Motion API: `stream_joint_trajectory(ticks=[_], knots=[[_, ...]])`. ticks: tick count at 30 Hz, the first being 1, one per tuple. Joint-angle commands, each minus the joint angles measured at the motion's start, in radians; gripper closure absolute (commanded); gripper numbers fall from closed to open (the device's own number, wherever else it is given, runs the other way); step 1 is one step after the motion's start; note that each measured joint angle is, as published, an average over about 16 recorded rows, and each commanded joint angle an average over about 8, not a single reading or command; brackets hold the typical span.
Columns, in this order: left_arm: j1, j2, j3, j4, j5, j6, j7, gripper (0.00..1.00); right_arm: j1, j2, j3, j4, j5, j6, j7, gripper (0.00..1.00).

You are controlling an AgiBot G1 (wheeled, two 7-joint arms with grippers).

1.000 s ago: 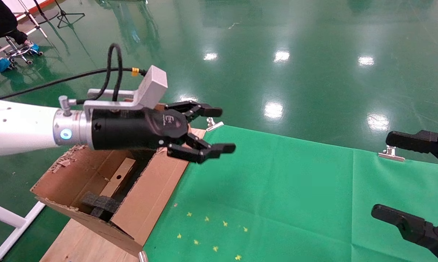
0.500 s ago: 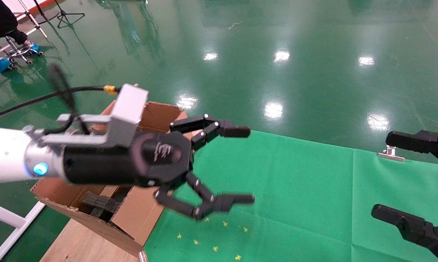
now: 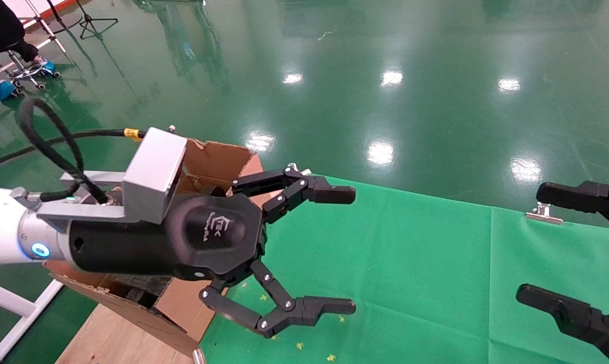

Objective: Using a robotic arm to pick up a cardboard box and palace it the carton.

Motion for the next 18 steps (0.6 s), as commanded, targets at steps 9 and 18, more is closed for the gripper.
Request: stream_joint_trajectory(ticks=[9,18], knots=[[-0.013,0.002,0.009,0.014,0.015,-0.005,-0.004,0.0,0.0,0.0,0.0,0.0,0.0,0.0,0.0,0.0],[-0.017,0.002,0.012,0.019,0.02,-0.007,-0.005,0.0,0.0,0.0,0.0,0.0,0.0,0.0,0.0,0.0]])
